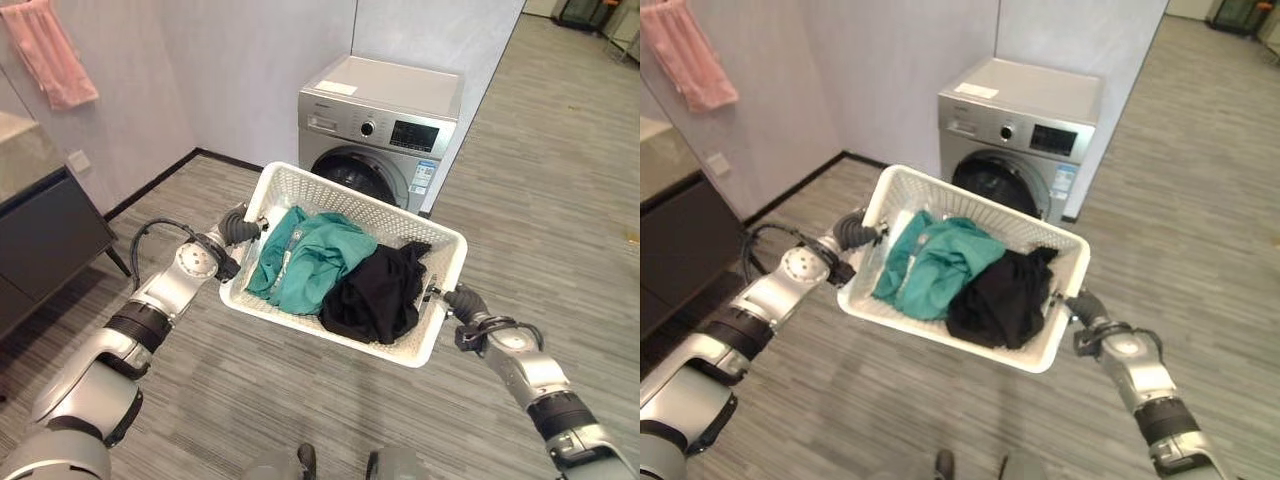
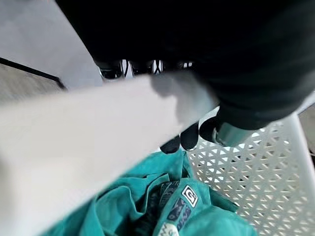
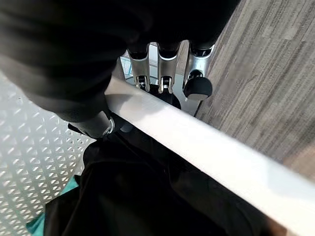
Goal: Grab the laundry basket,head to the washer,open it,put in the laundry and shut it.
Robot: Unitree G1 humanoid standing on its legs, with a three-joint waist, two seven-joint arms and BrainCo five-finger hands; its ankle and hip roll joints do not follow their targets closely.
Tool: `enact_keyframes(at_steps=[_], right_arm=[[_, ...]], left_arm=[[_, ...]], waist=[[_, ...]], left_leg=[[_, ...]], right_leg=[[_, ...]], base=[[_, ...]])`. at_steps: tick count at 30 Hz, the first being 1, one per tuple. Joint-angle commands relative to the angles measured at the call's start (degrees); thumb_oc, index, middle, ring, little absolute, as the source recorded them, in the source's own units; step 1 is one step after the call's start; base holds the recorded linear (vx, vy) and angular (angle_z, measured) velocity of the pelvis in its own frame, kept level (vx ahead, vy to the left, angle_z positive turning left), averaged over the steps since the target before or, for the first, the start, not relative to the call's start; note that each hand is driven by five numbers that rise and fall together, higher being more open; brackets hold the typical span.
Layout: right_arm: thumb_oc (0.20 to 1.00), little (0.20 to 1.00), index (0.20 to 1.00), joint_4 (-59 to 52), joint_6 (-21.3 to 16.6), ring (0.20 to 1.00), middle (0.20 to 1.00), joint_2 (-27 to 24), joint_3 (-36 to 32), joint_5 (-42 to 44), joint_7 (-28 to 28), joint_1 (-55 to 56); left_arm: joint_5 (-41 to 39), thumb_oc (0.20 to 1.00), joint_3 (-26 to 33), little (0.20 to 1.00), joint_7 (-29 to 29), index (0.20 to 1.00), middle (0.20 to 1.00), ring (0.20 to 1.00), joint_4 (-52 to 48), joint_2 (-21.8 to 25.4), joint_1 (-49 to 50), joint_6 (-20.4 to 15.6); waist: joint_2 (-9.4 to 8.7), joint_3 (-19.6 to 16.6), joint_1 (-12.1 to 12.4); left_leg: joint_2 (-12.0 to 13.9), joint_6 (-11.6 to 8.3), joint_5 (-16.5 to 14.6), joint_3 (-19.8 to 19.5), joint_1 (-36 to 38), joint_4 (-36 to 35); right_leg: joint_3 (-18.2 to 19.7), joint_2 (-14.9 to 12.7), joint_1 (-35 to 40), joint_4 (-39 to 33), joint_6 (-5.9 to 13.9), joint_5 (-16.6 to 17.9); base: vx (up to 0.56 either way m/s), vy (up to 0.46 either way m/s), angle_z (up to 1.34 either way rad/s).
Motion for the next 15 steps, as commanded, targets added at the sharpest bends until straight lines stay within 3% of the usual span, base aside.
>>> enact_keyframes(at_steps=[1, 4, 7, 9, 10, 11, 12, 13, 14, 15], right_arm=[[0.200, 0.200, 0.200, -1.2, -6.1, 0.200, 0.200, -4.0, -1.0, 2.0, 1.5, -7.6], [0.200, 0.200, 0.200, -2.4, -5.7, 0.200, 0.200, -3.9, -1.3, 1.6, 2.8, -6.2], [0.200, 0.200, 0.200, -2.9, -5.6, 0.200, 0.200, -4.6, -1.5, 1.5, 3.2, -6.0], [0.200, 0.200, 0.200, -3.1, -5.3, 0.200, 0.200, -5.7, -1.5, 1.4, 3.4, -6.0], [0.200, 0.200, 0.200, -2.8, -5.1, 0.200, 0.200, -6.5, -0.7, 1.3, 3.6, -6.1], [0.200, 0.200, 0.200, -2.8, -5.1, 0.200, 0.200, -6.5, -0.7, 1.3, 3.6, -6.1], [0.200, 0.200, 0.200, -2.1, -5.4, 0.200, 0.200, -7.2, -0.1, 2.4, 2.9, -6.8], [0.200, 0.200, 0.200, -2.1, -5.4, 0.200, 0.200, -7.2, -0.1, 2.4, 2.9, -6.9], [0.200, 0.200, 0.200, -2.1, -5.6, 0.200, 0.200, -7.4, 0.4, 3.3, 2.6, -7.2], [0.200, 0.200, 0.200, -2.8, -5.8, 0.200, 0.200, -7.5, 0.6, 3.6, 1.9, -7.4]], left_arm=[[-2.2, 0.200, 2.6, 0.200, 1.2, 0.200, 0.200, 0.200, -0.7, -0.7, -3.1, -5.1], [0.0, 0.200, 3.3, 0.200, 1.4, 0.200, 0.200, 0.200, 0.6, -1.6, -3.2, -5.7], [0.7, 0.200, 2.8, 0.200, 1.3, 0.200, 0.200, 0.200, 1.4, -2.1, -3.8, -5.6], [0.9, 0.200, 2.1, 0.200, 1.0, 0.200, 0.200, 0.200, 1.9, -2.3, -3.7, -5.7], [1.0, 0.200, 1.7, 0.200, 1.0, 0.200, 0.200, 0.200, 2.3, -2.5, -3.7, -5.7], [1.0, 0.200, 1.7, 0.200, 1.0, 0.200, 0.200, 0.200, 2.3, -2.5, -3.7, -5.7], [0.6, 0.200, 0.6, 0.200, 0.8, 0.200, 0.200, 0.200, 2.8, -2.0, -5.1, -5.2], [0.6, 0.200, 0.6, 0.200, 0.8, 0.200, 0.200, 0.200, 2.8, -2.0, -5.1, -5.1], [0.1, 0.200, 0.6, 0.200, 1.0, 0.200, 0.200, 0.200, 2.7, -1.2, -6.1, -4.7], [-0.5, 0.200, 0.9, 0.200, 1.1, 0.200, 0.200, 0.200, 2.0, -0.2, -7.1, -4.4]], waist=[[1.09, -4.7, -0.7], [1.06, -4.7, -2.2], [0.33, -6.0, -2.5], [0.59, -7.0, -3.2], [1.10, -8.0, -4.0], [1.14, -8.0, -4.1], [0.07, -7.8, -4.0], [0.29, -7.9, -4.3], [-0.47, -7.5, -3.8], [-1.09, -6.1, -2.8]], left_leg=[[4.2, -4.84, -3.2, -7.8, 5.0, -2.3], [4.4, -5.34, -7.3, -10.4, 9.4, -1.3], [5.1, -6.22, -8.2, -10.9, 11.0, -0.4], [7.8, -7.47, -7.7, -11.2, 12.0, 2.2], [10.7, -8.59, -3.0, -11.1, 10.5, 9.4], [10.8, -8.61, -3.1, -11.2, 10.4, 9.6], [13.9, -8.46, 5.0, -8.8, 4.5, 25.1], [14.1, -8.56, 4.6, -9.2, 3.7, 26.1], [15.5, -7.98, 7.1, -7.8, 0.8, 32.9], [18.4, -7.81, 9.2, -5.7, -4.7, 43.6]], right_leg=[[4.6, 3.5, 3.9, -29.4, 3.01, 11.9], [8.6, 2.8, 0.8, -38.4, 5.50, 17.1], [8.2, 2.4, 2.6, -37.8, 5.13, 18.3], [7.3, 3.5, 2.9, -34.6, 4.16, 18.7], [6.7, 5.6, 4.2, -32.9, 2.52, 17.2], [6.7, 5.6, 4.1, -32.9, 2.51, 17.2], [5.2, 6.2, 7.7, -33.6, -0.23, 15.4], [4.8, 6.4, 7.6, -33.6, -0.29, 15.5], [4.0, 7.1, 9.8, -34.6, -2.06, 14.3], [2.2, 8.5, 13.1, -36.3, -4.20, 13.0]], base=[[0.44, -0.166, 0.15], [0.53, -0.192, 0.22], [0.36, -0.175, 0.32], [0.54, -0.334, 0.60], [0.39, -0.269, 0.31], [0.51, -0.471, 0.28], [0.22, -0.281, 0.06], [0.36, -0.457, 0.07], [0.26, -0.455, -0.06], [0.41, -0.560, 0.01]])
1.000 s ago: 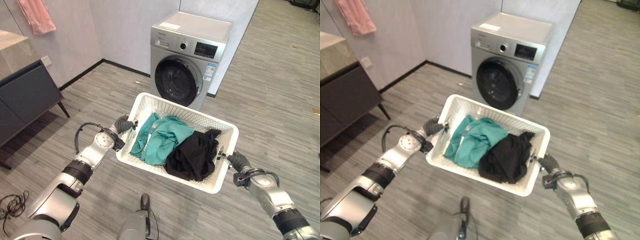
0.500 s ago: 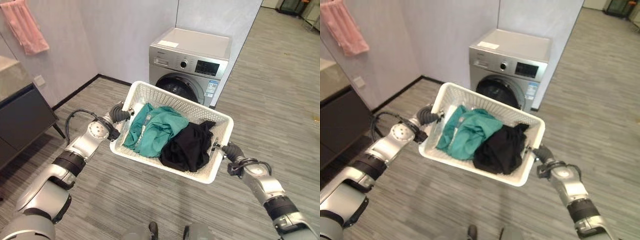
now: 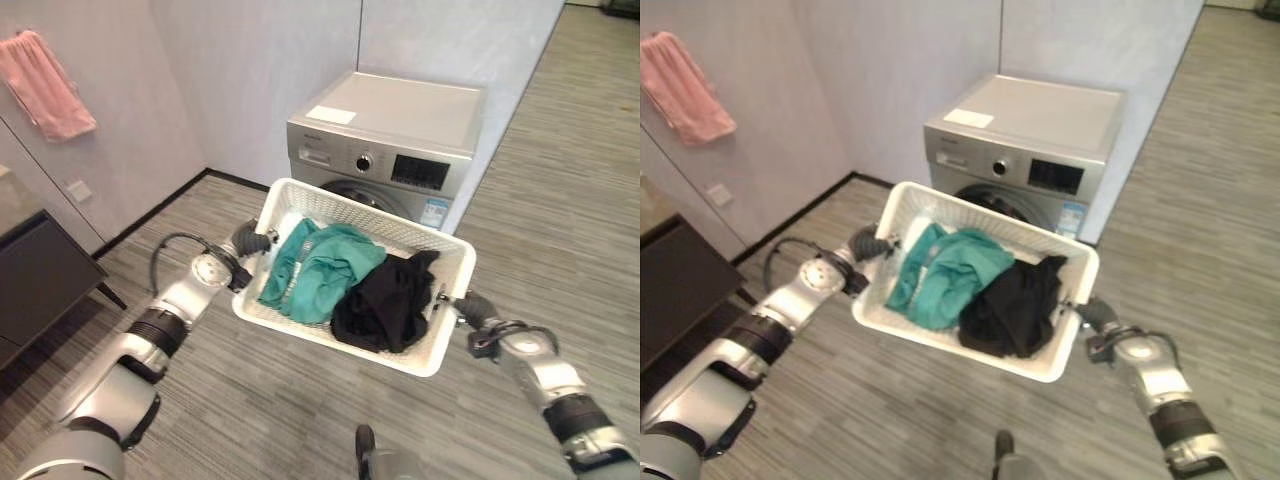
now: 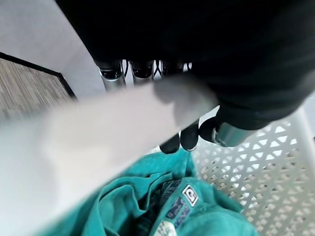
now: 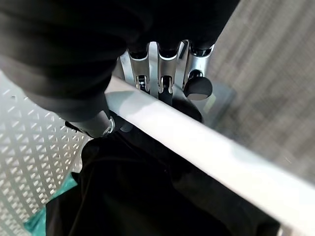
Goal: Grab the laundry basket,head to the washer,open it,put in the laundry and shut it.
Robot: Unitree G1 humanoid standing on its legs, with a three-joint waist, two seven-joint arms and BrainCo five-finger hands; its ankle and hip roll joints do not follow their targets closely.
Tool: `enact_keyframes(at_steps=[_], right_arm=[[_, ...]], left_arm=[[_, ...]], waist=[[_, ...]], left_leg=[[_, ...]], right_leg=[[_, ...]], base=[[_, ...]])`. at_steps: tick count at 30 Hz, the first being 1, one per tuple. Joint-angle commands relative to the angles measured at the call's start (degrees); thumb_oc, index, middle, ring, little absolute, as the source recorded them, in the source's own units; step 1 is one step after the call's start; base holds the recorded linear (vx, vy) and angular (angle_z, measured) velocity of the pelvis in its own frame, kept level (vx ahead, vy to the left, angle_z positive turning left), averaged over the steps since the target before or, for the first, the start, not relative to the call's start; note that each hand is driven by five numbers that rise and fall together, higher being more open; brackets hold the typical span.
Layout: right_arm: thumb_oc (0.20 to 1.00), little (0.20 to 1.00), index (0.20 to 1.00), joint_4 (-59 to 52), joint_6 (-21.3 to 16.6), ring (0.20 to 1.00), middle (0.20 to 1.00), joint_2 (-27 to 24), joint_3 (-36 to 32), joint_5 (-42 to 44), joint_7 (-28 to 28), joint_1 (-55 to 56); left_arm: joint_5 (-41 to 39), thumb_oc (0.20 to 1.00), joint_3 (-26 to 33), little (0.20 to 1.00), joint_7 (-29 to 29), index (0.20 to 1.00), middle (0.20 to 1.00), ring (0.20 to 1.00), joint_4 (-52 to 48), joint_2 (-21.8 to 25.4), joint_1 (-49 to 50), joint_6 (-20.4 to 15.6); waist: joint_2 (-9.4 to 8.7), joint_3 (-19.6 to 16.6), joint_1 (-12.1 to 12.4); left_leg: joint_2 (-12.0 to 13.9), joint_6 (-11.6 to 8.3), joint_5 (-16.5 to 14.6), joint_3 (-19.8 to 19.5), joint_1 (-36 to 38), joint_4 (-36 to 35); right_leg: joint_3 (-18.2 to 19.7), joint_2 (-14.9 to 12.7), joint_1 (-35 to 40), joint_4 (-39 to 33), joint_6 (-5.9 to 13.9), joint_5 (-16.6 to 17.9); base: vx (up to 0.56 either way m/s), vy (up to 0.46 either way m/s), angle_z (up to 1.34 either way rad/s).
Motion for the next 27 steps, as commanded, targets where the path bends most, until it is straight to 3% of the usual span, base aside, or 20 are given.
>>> enact_keyframes(at_steps=[1, 3, 4, 6, 7, 8, 10, 12, 14, 17, 21, 22, 24, 25, 26, 27], right_arm=[[0.200, 0.200, 0.200, -5.5, -5.5, 0.200, 0.200, -2.4, -0.7, 3.6, -0.3, -5.8], [0.200, 0.200, 0.200, -6.2, -5.4, 0.200, 0.200, -2.7, -1.6, 3.6, -0.7, -4.7], [0.200, 0.200, 0.200, -6.9, -5.4, 0.200, 0.200, -2.7, -2.6, 3.5, -1.0, -3.2], [0.200, 0.200, 0.200, -8.4, -5.3, 0.200, 0.200, -2.8, -3.6, 2.8, -0.9, -1.4], [0.200, 0.200, 0.200, -8.5, -5.3, 0.200, 0.200, -2.8, -3.8, 2.8, -0.9, -1.2], [0.200, 0.200, 0.200, -9.0, -5.6, 0.200, 0.200, -2.5, -5.1, 2.7, -1.2, 0.0], [0.200, 0.200, 0.200, -8.3, -6.0, 0.200, 0.200, -2.3, -4.7, 2.6, -1.2, -0.5], [0.200, 0.200, 0.200, -7.9, -6.2, 0.200, 0.200, -2.0, -4.4, 2.3, -1.4, -0.9], [0.200, 0.200, 0.200, -6.5, -6.0, 0.200, 0.200, -1.2, -2.6, 1.2, -0.9, -2.3], [0.200, 0.200, 0.200, -5.2, -6.1, 0.200, 0.200, -0.5, -1.0, 0.7, -0.7, -3.9], [0.200, 0.200, 0.200, -1.5, -5.8, 0.200, 0.200, 1.1, 1.4, -0.6, -0.2, -6.1], [0.200, 0.200, 0.200, -0.5, -5.6, 0.200, 0.200, 2.1, 2.6, -2.1, 0.5, -7.0], [0.200, 0.200, 0.200, -0.2, -5.4, 0.200, 0.200, 2.7, 2.9, -2.4, 0.9, -7.1], [0.200, 0.200, 0.200, 1.3, -4.8, 0.200, 0.200, 3.9, 3.8, -3.3, 1.0, -8.5], [0.200, 0.200, 0.200, 1.8, -4.8, 0.200, 0.200, 4.4, 4.0, -3.6, 0.8, -9.2], [0.200, 0.200, 0.200, 1.8, -4.8, 0.200, 0.200, 4.4, 4.0, -3.6, 0.8, -9.3]], left_arm=[[-1.5, 0.200, 2.4, 0.200, 1.8, 0.200, 0.200, 0.200, -3.8, 4.7, -7.0, -3.7], [-1.9, 0.200, 1.8, 0.200, 1.7, 0.200, 0.200, 0.200, -3.9, 4.6, -8.1, -3.4], [-2.0, 0.200, 1.4, 0.200, 1.5, 0.200, 0.200, 0.200, -4.0, 4.0, -8.7, -3.1], [-1.7, 0.200, 1.5, 0.200, 1.4, 0.200, 0.200, 0.200, -4.0, 3.1, -8.5, -3.1], [-1.6, 0.200, 1.5, 0.200, 1.4, 0.200, 0.200, 0.200, -3.9, 3.0, -8.5, -3.1], [-1.3, 0.200, 0.8, 0.200, 1.5, 0.200, 0.200, 0.200, -3.9, 1.5, -8.8, -3.3], [-1.1, 0.200, -0.3, 0.200, 1.4, 0.200, 0.200, 0.200, -3.1, 1.0, -9.1, -3.4], [-1.2, 0.200, -0.6, 0.200, 1.5, 0.200, 0.200, 0.200, -3.0, 1.0, -9.0, -3.6], [-1.7, 0.200, -1.2, 0.200, 1.5, 0.200, 0.200, 0.200, -3.1, 1.8, -9.2, -3.9], [-2.2, 0.200, -1.5, 0.200, 1.7, 0.200, 0.200, 0.200, -3.2, 2.6, -10.0, -4.2], [-1.5, 0.200, -3.7, 0.200, 1.4, 0.200, 0.200, 0.200, -2.5, 2.5, -11.3, -4.9], [-0.8, 0.200, -4.2, 0.200, 1.3, 0.200, 0.200, 0.200, -2.1, 2.7, -11.8, -5.1], [-0.8, 0.200, -4.6, 0.200, 1.2, 0.200, 0.200, 0.200, -1.9, 2.9, -11.9, -5.0], [-0.7, 0.200, -6.0, 0.200, 1.0, 0.200, 0.200, 0.200, -1.8, 3.2, -13.0, -4.7], [-0.2, 0.200, -6.2, 0.200, 0.9, 0.200, 0.200, 0.200, -1.7, 3.3, -13.2, -4.7], [-0.2, 0.200, -6.2, 0.200, 0.9, 0.200, 0.200, 0.200, -1.6, 3.3, -13.3, -4.7]], waist=[[-2.94, -2.0, 0.2], [-2.74, -1.0, 0.9], [-3.80, -0.2, 1.6], [-3.61, 0.2, 2.1], [-3.69, 0.2, 2.0], [-3.57, 0.9, 3.1], [-3.26, 1.0, 4.4], [-3.35, 1.0, 4.9], [-2.43, 1.3, 7.1], [-2.14, 1.5, 8.4], [-1.31, -0.6, 9.2], [-1.13, -2.4, 10.4], [-1.02, -3.0, 10.5], [-0.33, -2.6, 10.2], [0.13, -2.1, 9.6], [0.00, -2.0, 9.9]], left_leg=[[7.6, -4.30, 9.8, -0.4, 2.5, -2.8], [9.7, -4.76, 9.4, 0.1, -0.1, -0.8], [8.3, -3.82, 8.9, 2.2, -4.0, -1.6], [5.4, -4.74, 8.6, 2.6, -7.6, -6.0], [5.2, -4.70, 8.6, 2.6, -7.5, -6.2], [3.2, -5.86, 10.2, 3.4, -10.2, -18.3], [1.3, -6.56, 9.9, 2.5, -9.4, -32.1], [0.5, -7.00, 11.2, 2.0, -9.6, -35.9], [-1.4, -8.61, 13.9, -2.1, -10.5, -42.9], [-2.4, -9.17, 14.4, -5.1, -9.8, -44.8], [-2.9, -8.74, 11.8, -4.7, -7.0, -43.5], [-5.0, -7.43, 9.3, -6.0, -4.6, -44.2], [-5.8, -6.70, 8.5, -6.0, -3.3, -44.7], [-6.2, -4.38, 7.2, -4.9, -0.2, -45.8], [-6.2, -3.50, 6.7, -4.5, 0.9, -45.9], [-6.3, -3.44, 6.6, -4.2, 0.9, -45.9]], right_leg=[[-1.0, -3.1, 7.7, -9.9, 6.83, -1.2], [-1.7, -2.0, 9.9, -10.4, 6.11, -2.2], [-2.1, -2.4, 10.8, -10.4, 5.37, -2.3], [-2.3, -2.2, 12.4, -10.2, 5.65, -3.6], [-2.3, -2.3, 12.5, -10.2, 5.69, -3.7], [-3.4, -2.5, 14.0, -9.4, 6.08, -5.4], [-4.0, -2.8, 15.5, -8.9, 7.07, -6.9], [-4.1, -3.0, 15.9, -8.8, 7.22, -7.3], [-3.3, -2.7, 17.7, -8.4, 7.85, -8.6], [-2.6, -3.2, 18.9, -8.3, 8.32, -9.4], [-1.9, -5.0, 21.2, -8.4, 9.32, -11.1], [-1.1, -6.7, 21.0, -5.6, 10.43, -11.8], [-1.0, -7.4, 20.3, -2.5, 11.00, -11.8], [0.8, -8.4, 15.3, 9.9, 12.37, -10.6], [1.1, -8.7, 13.1, 14.9, 13.05, -8.9], [1.5, -8.9, 12.6, 15.5, 13.11, -9.2]], base=[[0.37, -0.489, -0.04], [0.19, -0.187, 0.17], [0.11, -0.062, 0.16], [0.18, -0.031, 0.11], [0.34, 0.022, 0.34], [0.35, 0.064, 0.38], [0.36, 0.097, 0.32], [0.22, 0.058, 0.08], [0.29, 0.089, -0.27], [0.17, 0.072, -0.46], [0.28, 0.183, -0.43], [0.38, 0.308, -0.12], [0.24, 0.243, -0.27], [0.13, 0.218, -0.45], [0.12, 0.218, -0.45], [0.03, 0.124, -0.31]])
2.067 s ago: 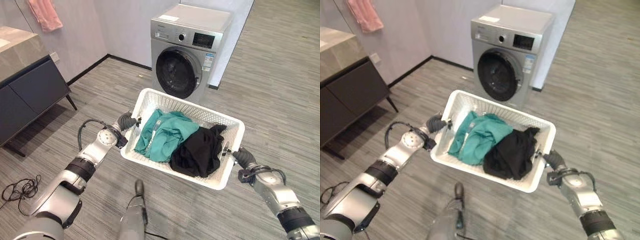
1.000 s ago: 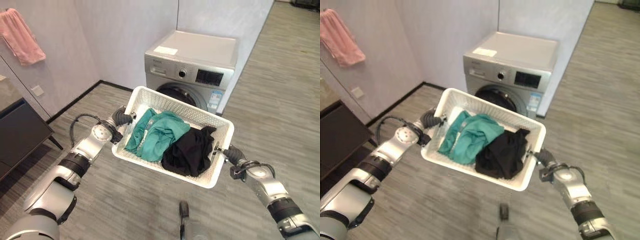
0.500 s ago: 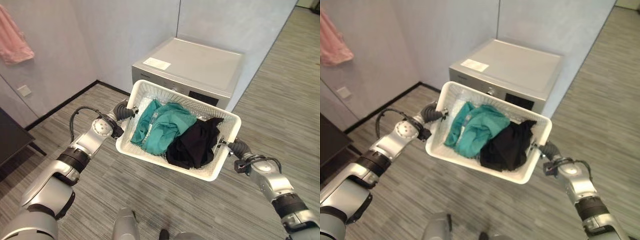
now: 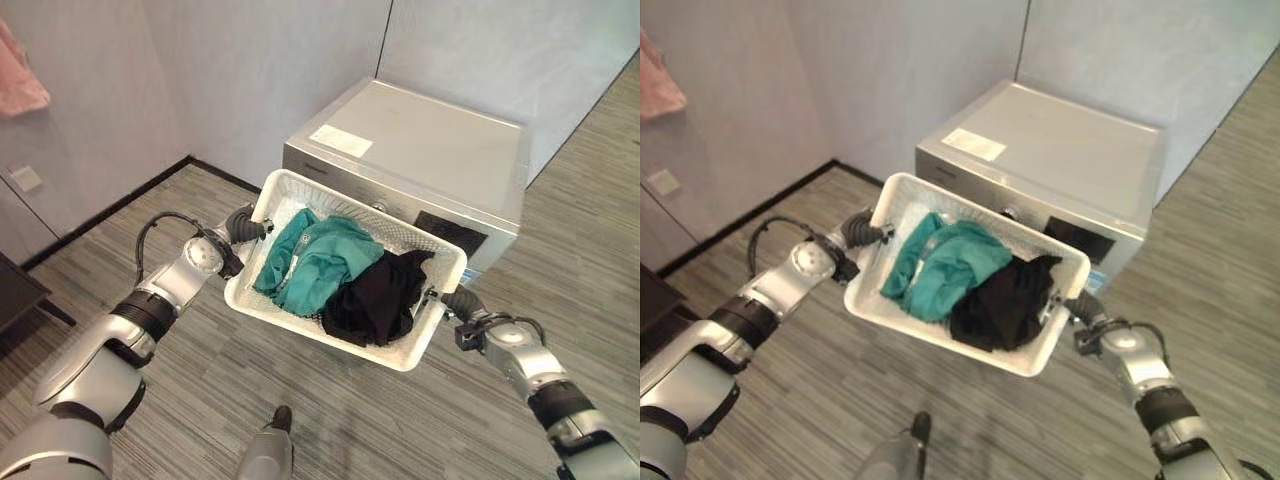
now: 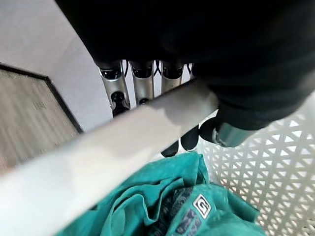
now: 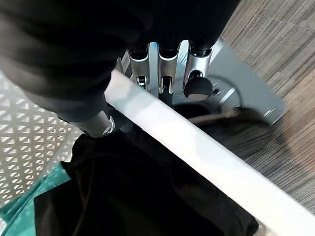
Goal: Grab the laundry basket,head to the washer,open it,put in the laundry and shut it.
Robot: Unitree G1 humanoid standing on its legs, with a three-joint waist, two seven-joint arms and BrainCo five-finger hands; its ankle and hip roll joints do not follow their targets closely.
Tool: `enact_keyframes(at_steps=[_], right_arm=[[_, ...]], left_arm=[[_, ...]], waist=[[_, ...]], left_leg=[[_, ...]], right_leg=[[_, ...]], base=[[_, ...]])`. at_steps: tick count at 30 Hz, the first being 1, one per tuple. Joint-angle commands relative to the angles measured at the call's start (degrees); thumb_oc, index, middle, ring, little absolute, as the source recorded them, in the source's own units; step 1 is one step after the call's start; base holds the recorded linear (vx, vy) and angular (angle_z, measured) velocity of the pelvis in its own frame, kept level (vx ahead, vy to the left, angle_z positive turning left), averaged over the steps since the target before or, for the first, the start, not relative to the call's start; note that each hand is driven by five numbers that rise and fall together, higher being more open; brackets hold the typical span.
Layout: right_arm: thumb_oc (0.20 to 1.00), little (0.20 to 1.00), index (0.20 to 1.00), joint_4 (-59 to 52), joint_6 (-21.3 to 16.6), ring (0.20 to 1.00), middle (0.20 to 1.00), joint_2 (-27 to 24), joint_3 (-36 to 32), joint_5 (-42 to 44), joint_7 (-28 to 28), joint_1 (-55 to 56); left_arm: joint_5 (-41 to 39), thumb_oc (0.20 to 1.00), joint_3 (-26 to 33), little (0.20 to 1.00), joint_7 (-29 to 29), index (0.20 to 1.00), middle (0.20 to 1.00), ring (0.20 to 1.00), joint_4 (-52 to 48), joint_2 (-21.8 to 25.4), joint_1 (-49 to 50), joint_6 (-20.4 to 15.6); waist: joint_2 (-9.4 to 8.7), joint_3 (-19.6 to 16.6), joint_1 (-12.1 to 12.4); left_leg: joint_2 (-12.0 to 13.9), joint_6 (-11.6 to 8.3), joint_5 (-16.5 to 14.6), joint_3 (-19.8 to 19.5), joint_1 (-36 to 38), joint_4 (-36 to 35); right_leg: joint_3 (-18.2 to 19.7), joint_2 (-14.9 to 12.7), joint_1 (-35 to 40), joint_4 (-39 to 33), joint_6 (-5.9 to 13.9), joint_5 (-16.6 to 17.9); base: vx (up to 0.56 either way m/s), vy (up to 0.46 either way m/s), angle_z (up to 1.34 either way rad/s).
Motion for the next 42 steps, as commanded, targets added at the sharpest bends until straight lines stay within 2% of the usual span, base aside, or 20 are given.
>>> enact_keyframes(at_steps=[1, 2, 3, 5, 6, 8, 10, 12, 13, 18, 21, 26, 29, 32, 39, 42], right_arm=[[0.200, 0.200, 0.200, -1.1, -4.7, 0.200, 0.200, 0.6, -0.4, -0.7, 1.4, -6.5], [0.200, 0.200, 0.200, -0.4, -4.8, 0.200, 0.200, 1.0, -0.3, -0.9, 1.3, -7.1], [0.200, 0.200, 0.200, 1.0, -4.8, 0.200, 0.200, 1.7, 0.2, -1.0, 1.2, -8.0], [0.200, 0.200, 0.200, 3.8, -4.2, 0.200, 0.200, 2.2, 0.6, -1.9, 1.4, -9.0], [0.200, 0.200, 0.200, 4.9, -3.9, 0.200, 0.200, 2.6, 0.8, -2.1, 1.6, -9.3], [0.200, 0.200, 0.200, 5.8, -3.7, 0.200, 0.200, 2.5, 1.2, -2.7, 1.9, -9.5], [0.200, 0.200, 0.200, 6.1, -3.7, 0.200, 0.200, 3.2, 1.6, -2.8, 2.2, -9.8], [0.200, 0.200, 0.200, 6.2, -3.6, 0.200, 0.200, 2.8, 1.2, -2.9, 2.1, -9.3], [0.200, 0.200, 0.200, 6.0, -3.5, 0.200, 0.200, 2.6, 1.3, -3.0, 2.3, -9.3], [0.200, 0.200, 0.200, 4.5, -3.8, 0.200, 0.200, 1.3, 0.8, -2.1, 1.9, -8.9], [0.200, 0.200, 0.200, 2.0, -4.6, 0.200, 0.200, -1.4, -0.7, -0.4, 0.9, -8.1], [0.200, 0.200, 0.200, -0.1, -5.0, 0.200, 0.200, -5.1, -2.6, 1.5, 0.2, -8.0], [0.200, 0.200, 0.200, -5.8, -5.6, 0.200, 0.200, -9.7, -4.5, 2.6, 0.2, -7.4], [0.200, 0.200, 0.200, -10.4, -5.6, 0.200, 0.200, -12.8, -5.7, 3.4, 0.8, -7.4], [0.200, 0.200, 0.200, -16.4, -4.3, 0.200, 0.200, -16.7, -4.9, 4.0, 2.8, -8.9], [0.200, 0.200, 0.200, -17.4, -4.1, 0.200, 0.200, -16.9, -4.7, 4.1, 3.0, -9.3]], left_arm=[[0.5, 0.200, 0.2, 0.200, 0.8, 0.200, 0.200, 0.200, -1.0, -2.5, -7.0, -5.2], [0.3, 0.200, 0.0, 0.200, 0.7, 0.200, 0.200, 0.200, -0.9, -2.5, -7.2, -5.0], [0.3, 0.200, 0.0, 0.200, 0.6, 0.200, 0.200, 0.200, -0.8, -2.5, -6.9, -5.0], [-0.1, 0.200, 0.2, 0.200, 0.1, 0.200, 0.200, 0.200, -2.6, -2.0, -5.9, -5.0], [-0.2, 0.200, 0.2, 0.200, -0.1, 0.200, 0.200, 0.200, -3.3, -1.9, -5.6, -5.0], [-0.4, 0.200, 0.1, 0.200, 0.2, 0.200, 0.200, 0.200, -4.0, -2.0, -5.7, -5.2], [-0.5, 0.200, 0.3, 0.200, 0.2, 0.200, 0.200, 0.200, -3.9, -2.7, -5.4, -5.4], [-0.4, 0.200, 0.4, 0.200, -0.1, 0.200, 0.200, 0.200, -4.6, -3.3, -5.0, -5.4], [-0.5, 0.200, 0.4, 0.200, -0.3, 0.200, 0.200, 0.200, -4.9, -3.7, -4.9, -5.3], [-0.8, 0.200, 0.1, 0.200, 0.1, 0.200, 0.200, 0.200, -5.1, -4.7, -5.7, -5.3], [-0.6, 0.200, -1.4, 0.200, 0.6, 0.200, 0.200, 0.200, -3.2, -6.0, -9.3, -5.2], [-0.4, 0.200, -2.9, 0.200, 0.5, 0.200, 0.200, 0.200, -2.2, -5.7, -11.9, -4.9], [-0.3, 0.200, -3.3, 0.200, -0.4, 0.200, 0.200, 0.200, -2.5, -4.1, -12.5, -4.5], [-0.2, 0.200, -3.1, 0.200, -1.2, 0.200, 0.200, 0.200, -4.0, -1.9, -12.0, -4.2], [-0.4, 0.200, -3.7, 0.200, -4.2, 0.200, 0.200, 0.200, -10.9, 4.5, -11.1, -3.6], [-0.7, 0.200, -3.8, 0.200, -4.5, 0.200, 0.200, 0.200, -12.2, 4.9, -10.9, -3.5]], waist=[[2.87, -7.1, 1.7], [3.04, -6.7, 1.7], [3.44, -6.6, 1.8], [4.38, -7.0, 2.4], [4.71, -7.2, 2.6], [3.92, -7.6, 3.0], [3.10, -8.7, 4.5], [2.44, -9.2, 5.1], [2.02, -9.7, 5.2], [1.46, -9.4, 4.8], [1.21, -8.6, 3.7], [1.26, -7.9, 2.7], [1.43, -7.7, 2.1], [1.68, -7.7, 1.9], [2.43, -7.2, 3.2], [2.60, -7.1, 3.3]], left_leg=[[3.8, -1.86, -3.7, -2.4, 0.0, 4.0], [3.6, -1.43, -3.9, -1.9, 0.9, 3.8], [3.7, -1.25, -4.6, -1.2, 1.9, 3.3], [4.7, -1.94, -5.4, -0.9, 2.8, 2.4], [5.0, -2.18, -5.7, -1.0, 3.0, 2.3], [4.8, -2.72, -6.1, -1.3, 2.4, 2.7], [5.2, -3.58, -6.1, -0.1, 2.0, 2.9], [5.4, -4.24, -5.6, -0.4, 1.4, 2.8], [5.9, -4.82, -5.2, -0.8, 0.8, 2.5], [6.6, -6.12, -3.8, -3.0, -1.1, 2.6], [7.2, -7.26, -1.6, -5.3, -3.7, 2.4], [8.3, -8.83, 0.3, -7.1, -5.9, 2.7], [9.8, -9.99, 1.7, -8.6, -5.9, 2.2], [11.1, -10.65, 2.5, -9.3, -5.6, 1.9], [13.2, -11.05, 2.8, -10.0, -4.8, 2.8], [13.4, -11.08, 2.8, -10.1, -4.8, 3.1]], right_leg=[[-0.9, -3.8, -8.3, 8.8, 5.12, 8.8], [-1.6, -4.9, -9.8, 10.9, 5.66, 9.4], [-3.9, -7.2, -11.3, 10.4, 5.79, 10.4], [-9.7, -12.4, -11.4, 3.6, 5.26, 10.9], [-10.4, -13.8, -11.3, 1.8, 5.39, 12.1], [-9.7, -14.3, -9.2, -3.2, 5.65, 12.7], [-12.2, -14.8, -5.5, -9.2, 6.69, 13.2], [-12.3, -13.2, -3.7, -12.7, 7.10, 13.0], [-12.3, -11.9, -2.8, -14.3, 6.87, 11.6], [-12.4, -9.0, -2.1, -15.9, 5.91, 9.7], [-12.4, -6.4, -2.4, -16.1, 4.19, 7.8], [-13.7, -3.5, -1.8, -16.9, 2.57, 6.7], [-14.5, -1.0, -0.6, -17.8, 1.04, 5.6], [-15.0, 0.2, 0.0, -18.1, 0.27, 4.9], [-15.2, 2.0, 1.1, -18.0, -0.76, 3.8], [-15.3, 2.2, 1.2, -17.9, -0.89, 3.7]], base=[[0.00, 0.083, -0.29], [0.02, 0.103, -0.26], [0.03, 0.041, -0.26], [0.07, -0.042, -0.37], [0.08, -0.096, -0.22], [0.06, -0.116, 0.08], [0.06, -0.147, 0.15], [0.03, -0.156, -0.18], [0.01, -0.168, -0.20], [-0.03, -0.110, 0.15], [-0.08, -0.126, 0.31], [-0.07, -0.153, 0.37], [-0.05, -0.163, 0.33], [-0.04, -0.133, 0.23], [-0.02, -0.085, 0.02], [0.00, -0.014, -0.02]])
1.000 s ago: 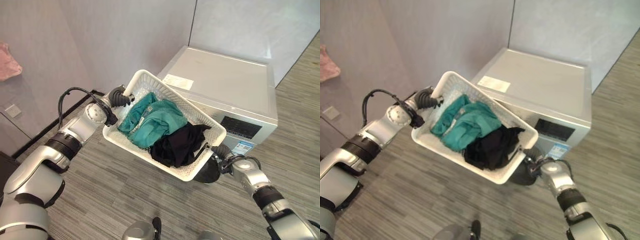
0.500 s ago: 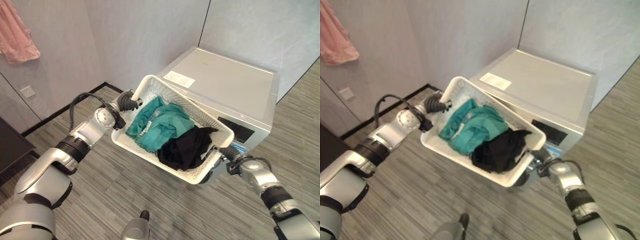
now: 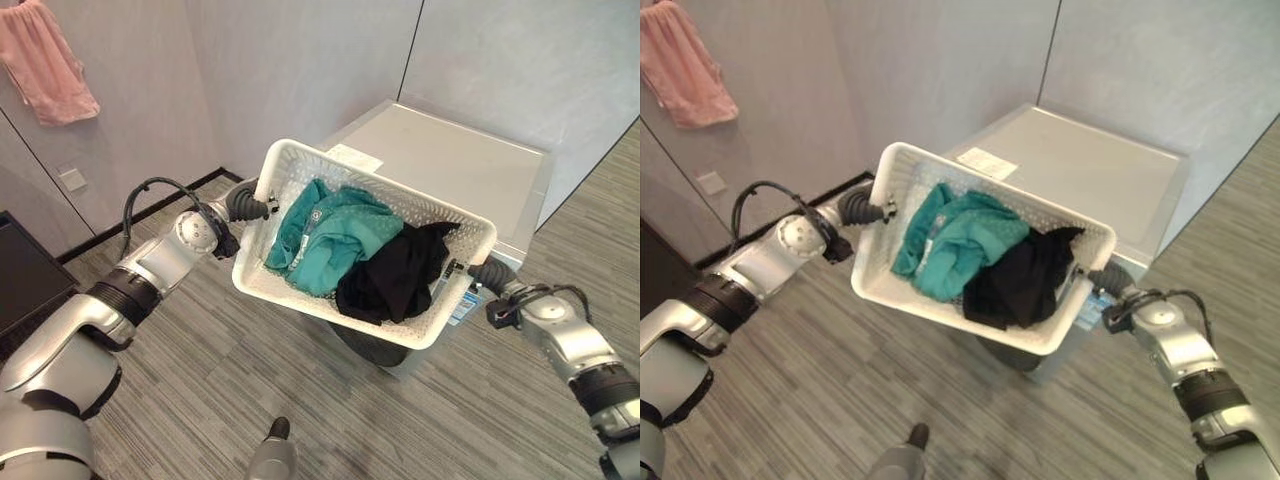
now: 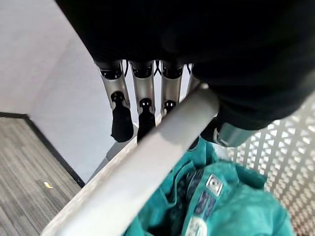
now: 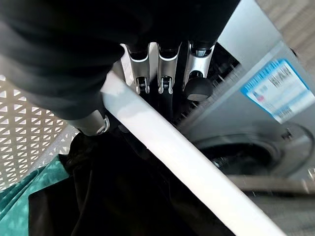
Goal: Grab the laundry basket,head to the washer,open it,put in the laundry and shut it.
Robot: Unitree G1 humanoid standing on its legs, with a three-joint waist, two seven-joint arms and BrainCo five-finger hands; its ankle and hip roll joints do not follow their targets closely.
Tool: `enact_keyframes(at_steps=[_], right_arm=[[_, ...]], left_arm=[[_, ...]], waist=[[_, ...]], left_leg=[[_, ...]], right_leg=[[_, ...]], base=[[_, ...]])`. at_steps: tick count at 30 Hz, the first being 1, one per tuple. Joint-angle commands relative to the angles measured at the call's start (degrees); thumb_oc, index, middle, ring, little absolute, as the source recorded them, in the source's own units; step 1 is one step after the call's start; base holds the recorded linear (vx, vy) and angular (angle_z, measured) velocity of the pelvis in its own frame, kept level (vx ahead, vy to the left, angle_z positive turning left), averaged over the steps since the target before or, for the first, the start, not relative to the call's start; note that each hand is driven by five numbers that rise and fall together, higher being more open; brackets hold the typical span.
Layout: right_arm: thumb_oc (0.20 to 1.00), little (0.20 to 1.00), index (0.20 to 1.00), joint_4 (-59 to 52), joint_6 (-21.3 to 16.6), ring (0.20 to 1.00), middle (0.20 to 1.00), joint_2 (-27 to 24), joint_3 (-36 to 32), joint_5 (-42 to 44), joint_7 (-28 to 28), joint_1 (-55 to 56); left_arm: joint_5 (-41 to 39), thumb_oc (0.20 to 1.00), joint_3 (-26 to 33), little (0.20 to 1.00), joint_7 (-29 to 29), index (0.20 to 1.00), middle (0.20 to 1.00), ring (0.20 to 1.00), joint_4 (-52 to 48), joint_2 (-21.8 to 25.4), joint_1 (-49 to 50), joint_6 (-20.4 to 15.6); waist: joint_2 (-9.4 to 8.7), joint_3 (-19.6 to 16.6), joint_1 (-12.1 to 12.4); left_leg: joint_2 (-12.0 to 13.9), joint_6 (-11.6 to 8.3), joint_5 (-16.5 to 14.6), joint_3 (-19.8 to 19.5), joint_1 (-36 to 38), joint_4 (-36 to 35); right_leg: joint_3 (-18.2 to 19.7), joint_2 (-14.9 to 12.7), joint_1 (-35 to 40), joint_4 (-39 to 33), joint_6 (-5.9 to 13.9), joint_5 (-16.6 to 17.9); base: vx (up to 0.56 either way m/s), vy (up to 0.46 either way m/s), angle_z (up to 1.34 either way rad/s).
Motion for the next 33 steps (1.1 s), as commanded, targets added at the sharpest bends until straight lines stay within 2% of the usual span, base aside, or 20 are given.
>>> enact_keyframes(at_steps=[1, 6, 12, 13, 15, 16, 19, 21, 22, 23, 24, 26, 27, 28, 29, 30, 31, 32, 33], right_arm=[[0.200, 0.200, 0.200, -8.2, -5.1, 0.200, 0.200, -2.5, -2.8, 3.4, 1.2, -8.2], [0.200, 0.200, 0.200, -8.3, -6.2, 0.200, 0.200, -1.9, -2.1, 5.2, -0.8, -12.3], [0.200, 0.200, 0.200, -3.6, -7.4, 0.200, 0.200, -3.9, -1.7, 6.6, -3.3, -16.3], [0.200, 0.200, 0.200, -0.4, -7.3, 0.200, 0.200, -4.9, -0.7, 7.3, -4.0, -18.1], [0.200, 0.200, 0.200, 1.3, -6.9, 0.200, 0.200, -5.6, -0.3, 7.9, -4.0, -18.3], [0.200, 0.200, 0.200, 2.4, -6.7, 0.200, 0.200, -5.7, 0.6, 7.9, -3.8, -19.0], [0.200, 0.200, 0.200, 5.2, -6.6, 0.200, 0.200, -4.7, 3.1, 8.6, -4.2, -22.0], [0.200, 0.200, 0.200, 8.6, -6.6, 0.200, 0.200, -4.6, 6.4, 8.6, -4.9, -27.3], [0.200, 0.200, 0.200, 9.1, -6.7, 0.200, 0.200, -4.5, 6.8, 8.7, -4.8, -27.9], [0.200, 0.200, 0.200, 11.4, -6.9, 0.200, 0.200, -4.6, 8.8, 8.6, -5.0, -30.9], [0.200, 0.200, 0.200, 11.7, -7.0, 0.200, 0.200, -4.6, 9.1, 8.7, -5.0, -31.3], [0.200, 0.200, 0.200, 14.7, -7.2, 0.200, 0.200, -4.3, 10.5, 9.0, -4.8, -33.7], [0.200, 0.200, 0.200, 16.7, -7.2, 0.200, 0.200, -4.0, 10.5, 8.9, -4.8, -34.7], [0.200, 0.200, 0.200, 16.7, -7.2, 0.200, 0.200, -4.0, 10.5, 8.9, -4.8, -34.7], [0.200, 0.200, 0.200, 16.9, -7.2, 0.200, 0.200, -3.4, 9.1, 8.8, -5.2, -34.3], [0.200, 0.200, 0.200, 18.4, -7.3, 0.200, 0.200, -1.8, 7.7, 8.3, -5.0, -32.9], [0.200, 0.200, 0.200, 18.3, -7.3, 0.200, 0.200, -1.7, 7.6, 8.3, -5.0, -32.8], [0.200, 0.200, 0.200, 23.4, -7.0, 0.200, 0.200, -0.8, 7.8, 7.4, -5.0, -33.6], [0.200, 0.200, 0.200, 26.4, -7.0, 0.200, 0.200, -0.6, 8.3, 6.6, -4.9, -34.3]], left_arm=[[-1.6, 0.200, 0.0, 0.200, -1.5, 0.200, 0.200, 0.200, -3.0, -2.7, -6.3, -3.5], [-4.3, 0.200, -0.7, 0.200, -1.9, 0.200, 0.200, 0.200, -9.2, -2.0, -5.8, -3.8], [-5.2, 0.200, -2.0, 0.200, -0.4, 0.200, 0.200, 0.200, -8.1, -3.7, -8.4, -4.0], [-4.7, 0.200, -2.9, 0.200, 0.1, 0.200, 0.200, 0.200, -7.0, -4.3, -10.1, -4.0], [-4.1, 0.200, -3.1, 0.200, 0.4, 0.200, 0.200, 0.200, -6.0, -3.8, -10.9, -4.1], [-3.8, 0.200, -3.3, 0.200, 0.7, 0.200, 0.200, 0.200, -5.6, -3.1, -11.4, -3.9], [-4.1, 0.200, -4.3, 0.200, 1.3, 0.200, 0.200, 0.200, -3.4, -2.6, -12.4, -3.9], [-4.6, 0.200, -6.3, 0.200, 1.8, 0.200, 0.200, 0.200, -0.9, -1.9, -15.1, -4.1], [-4.7, 0.200, -6.3, 0.200, 1.8, 0.200, 0.200, 0.200, -0.6, -1.9, -15.3, -4.2], [-5.1, 0.200, -7.9, 0.200, 2.2, 0.200, 0.200, 0.200, 0.9, -1.2, -17.1, -4.6], [-5.2, 0.200, -8.0, 0.200, 2.2, 0.200, 0.200, 0.200, 1.1, -1.2, -17.2, -4.7], [-5.5, 0.200, -8.7, 0.200, 2.2, 0.200, 0.200, 0.200, 2.8, -1.7, -18.1, -5.2], [-5.4, 0.200, -9.1, 0.200, 2.2, 0.200, 0.200, 0.200, 3.8, -1.7, -18.3, -5.6], [-5.4, 0.200, -9.1, 0.200, 2.2, 0.200, 0.200, 0.200, 3.8, -1.7, -18.3, -5.6], [-5.6, 0.200, -8.7, 0.200, 2.2, 0.200, 0.200, 0.200, 3.3, -2.0, -18.2, -6.2], [-5.0, 0.200, -7.9, 0.200, 2.5, 0.200, 0.200, 0.200, 3.2, -2.2, -17.2, -7.0], [-5.0, 0.200, -8.0, 0.200, 2.5, 0.200, 0.200, 0.200, 3.2, -2.2, -17.1, -7.1], [-4.9, 0.200, -8.8, 0.200, 2.2, 0.200, 0.200, 0.200, 3.6, -2.9, -17.1, -7.8], [-4.5, 0.200, -8.7, 0.200, 2.4, 0.200, 0.200, 0.200, 4.4, -3.0, -17.1, -7.8]], waist=[[-0.74, -3.8, 2.1], [-0.45, -3.0, 2.7], [-0.55, -3.0, 2.1], [-0.64, -3.1, 1.7], [-0.59, -2.7, 1.2], [-0.56, -1.8, 1.1], [-0.33, -0.5, 0.7], [-0.11, -0.4, 1.1], [-0.21, -0.2, 1.2], [0.04, -0.5, 1.6], [0.00, -0.4, 1.7], [0.37, -1.1, 1.5], [0.43, -1.7, 1.3], [0.43, -1.7, 1.4], [0.80, -2.7, 1.4], [1.14, -4.4, 1.5], [0.88, -4.5, 1.8], [0.69, -5.9, 2.6], [0.17, -6.7, 3.3]], left_leg=[[4.0, -1.19, -0.1, 0.2, -3.2, 4.8], [4.1, -1.24, -0.6, 0.3, -3.9, 6.9], [4.3, -1.57, -0.2, -0.1, -4.6, 6.4], [4.9, -2.05, 0.6, -0.2, -5.4, 6.8], [4.9, -1.90, 2.1, -1.0, -6.5, 9.8], [3.6, -1.03, 3.4, -2.6, -7.9, 14.8], [2.8, -0.11, 4.2, -3.5, -9.2, 17.2], [3.4, 0.11, 3.0, -5.4, -9.2, 9.6], [3.5, 0.08, 3.2, -5.1, -8.8, 9.0], [4.0, 0.03, 3.3, -7.0, -8.3, 3.9], [4.1, 0.01, 3.5, -6.7, -8.0, 3.5], [3.8, -0.30, 3.3, -7.8, -7.9, 2.6], [4.1, -0.57, 2.1, -5.7, -7.6, 3.3], [4.1, -0.56, 2.1, -5.6, -7.6, 3.3], [3.3, -0.31, 0.6, -3.9, -7.6, 5.0], [1.0, 0.78, -2.0, -2.4, -5.9, 5.9], [0.8, 0.96, -2.2, -2.0, -5.8, 6.1], [-2.1, 2.45, -3.9, -0.4, -3.4, 5.7], [-4.0, 3.68, -5.2, 0.3, -2.3, 5.6]], right_leg=[[3.8, -2.0, -0.3, 3.5, 0.35, -7.0], [4.0, -1.6, 0.1, 4.1, 0.05, -7.5], [4.5, -1.0, -0.3, 4.0, -0.32, -7.5], [5.0, -0.3, -0.3, 3.3, -0.71, -7.2], [6.6, 0.5, 0.0, 2.5, -1.36, -6.7], [7.9, 0.5, -0.1, 2.8, -1.72, -6.3], [8.9, 0.3, 0.0, 3.2, -1.54, -6.6], [10.8, -0.8, -0.2, 4.4, -0.08, -7.8], [11.0, -0.9, -0.3, 4.6, -0.10, -7.9], [12.5, -1.4, -0.6, 6.1, 0.60, -9.1], [12.7, -1.5, -0.7, 6.4, 0.58, -9.3], [13.8, -2.8, -0.5, 7.5, 2.20, -10.1], [13.8, -3.8, -0.1, 7.9, 3.05, -10.4], [13.9, -3.8, -0.2, 7.9, 3.05, -10.4], [14.2, -6.8, -0.1, 9.0, 4.38, -9.8], [14.9, -10.3, -0.4, 10.0, 6.08, -7.9], [15.2, -10.7, -0.4, 10.0, 6.26, -7.9], [16.5, -13.9, -1.2, 12.3, 7.85, -3.2], [17.8, -15.6, -2.0, 13.9, 8.35, -1.3]], base=[[0.00, 0.000, 0.00], [0.00, -0.003, -0.05], [0.01, -0.013, 0.03], [0.03, -0.059, 0.00], [0.04, -0.065, 0.01], [0.02, -0.026, -0.15], [0.08, 0.078, -0.21], [0.13, 0.161, -0.41], [0.19, 0.196, -0.53], [0.12, 0.115, -0.46], [0.19, 0.223, -0.33], [0.18, 0.233, -0.40], [0.15, 0.177, -0.54], [0.23, 0.335, -0.52], [0.37, 0.511, -0.57], [0.37, 0.520, -0.52], [0.46, 0.568, -0.42], [0.37, 0.454, -0.45], [0.41, 0.519, -0.43]])
